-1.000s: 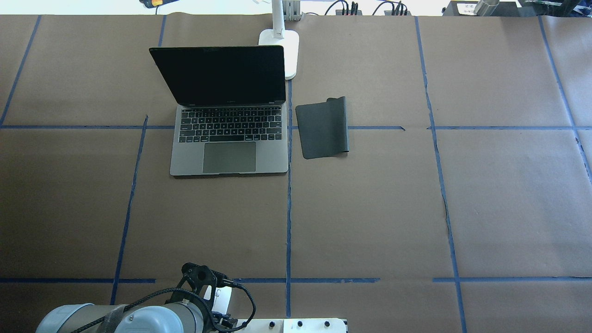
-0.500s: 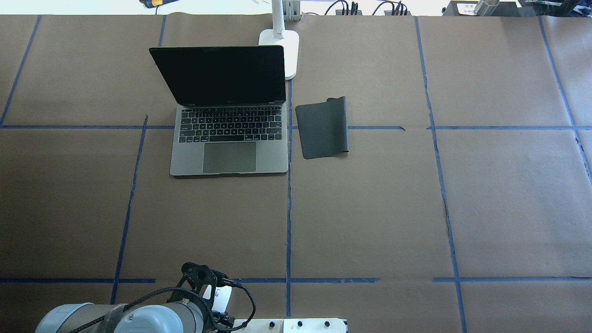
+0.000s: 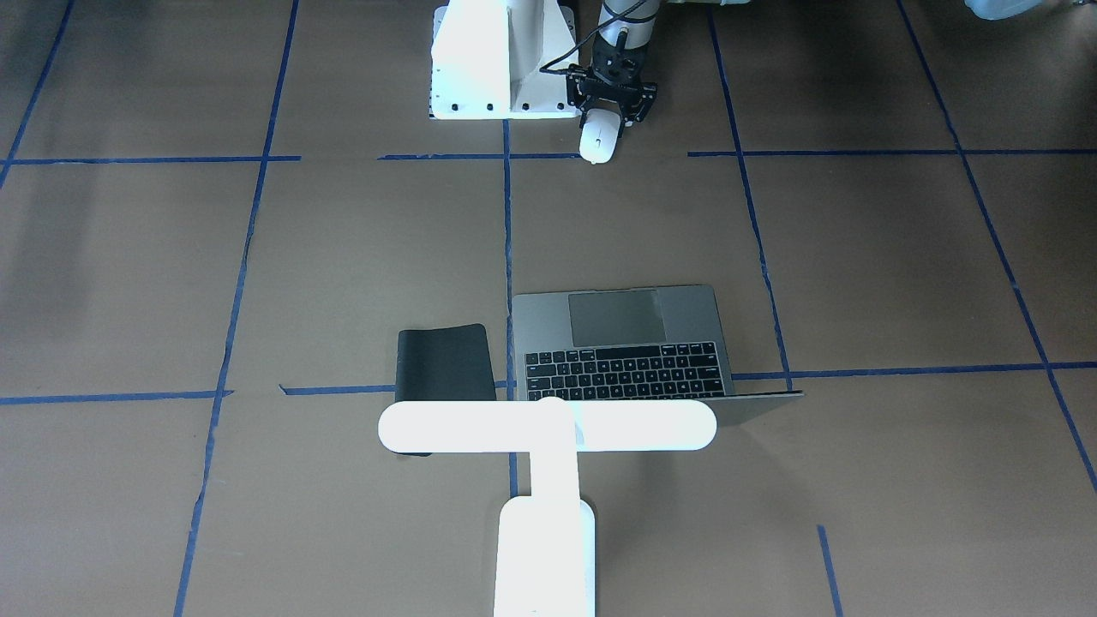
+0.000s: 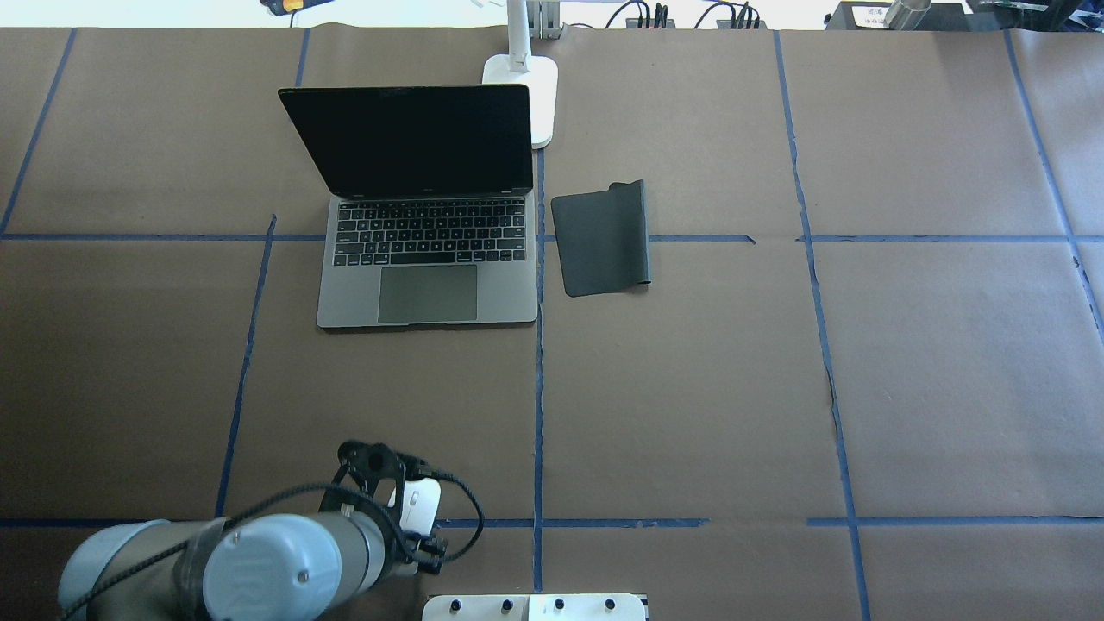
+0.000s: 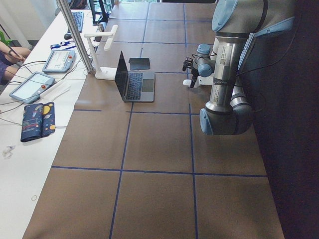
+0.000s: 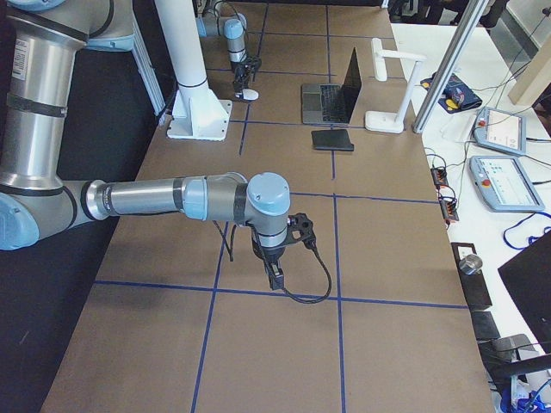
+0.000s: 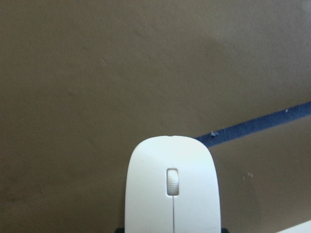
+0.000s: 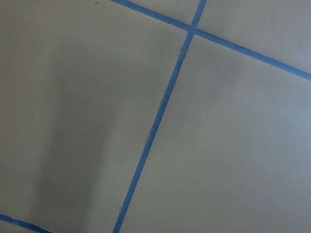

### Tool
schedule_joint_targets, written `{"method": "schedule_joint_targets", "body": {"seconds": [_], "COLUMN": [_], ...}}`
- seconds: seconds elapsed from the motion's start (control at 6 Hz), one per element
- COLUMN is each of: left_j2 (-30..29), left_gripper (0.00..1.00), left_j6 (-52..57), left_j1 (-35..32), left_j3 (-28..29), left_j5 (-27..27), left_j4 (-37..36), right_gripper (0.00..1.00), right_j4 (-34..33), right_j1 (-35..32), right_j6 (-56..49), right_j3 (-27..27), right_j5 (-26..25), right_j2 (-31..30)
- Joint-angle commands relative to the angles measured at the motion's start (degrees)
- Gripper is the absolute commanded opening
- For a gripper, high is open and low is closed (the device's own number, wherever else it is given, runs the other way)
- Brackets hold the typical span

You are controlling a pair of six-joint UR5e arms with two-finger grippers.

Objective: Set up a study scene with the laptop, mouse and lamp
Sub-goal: 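Carry the white mouse with the left gripper over the mouse pad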

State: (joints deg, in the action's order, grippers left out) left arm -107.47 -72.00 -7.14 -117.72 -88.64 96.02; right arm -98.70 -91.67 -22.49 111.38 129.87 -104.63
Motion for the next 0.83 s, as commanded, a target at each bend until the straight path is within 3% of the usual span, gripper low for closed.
{"method": "schedule_joint_targets", "body": {"seconds": [0.0, 0.33, 0.67], "left_j2": [-4.5, -12.7, -21.7], "left_gripper": [0.08, 0.08, 0.08], "left_j6": [0.0, -0.1, -0.2], "left_j1": [-8.1, -11.7, -14.7], "left_j3": [0.8, 6.7, 16.1], "left_j5": [-5.2, -6.6, -6.7], "left_j4": [-0.6, -3.2, -2.9], "right_gripper": [1.0, 1.0, 1.0], "right_j4": [-0.2, 0.3, 0.4], "right_j1": [-1.1, -2.5, -2.1], "right_j6": [0.2, 9.3, 9.4], "right_j3": [-2.6, -3.5, -4.2], "right_j5": [-0.1, -0.2, -0.1], "right_j2": [-0.7, -0.3, 1.6]}}
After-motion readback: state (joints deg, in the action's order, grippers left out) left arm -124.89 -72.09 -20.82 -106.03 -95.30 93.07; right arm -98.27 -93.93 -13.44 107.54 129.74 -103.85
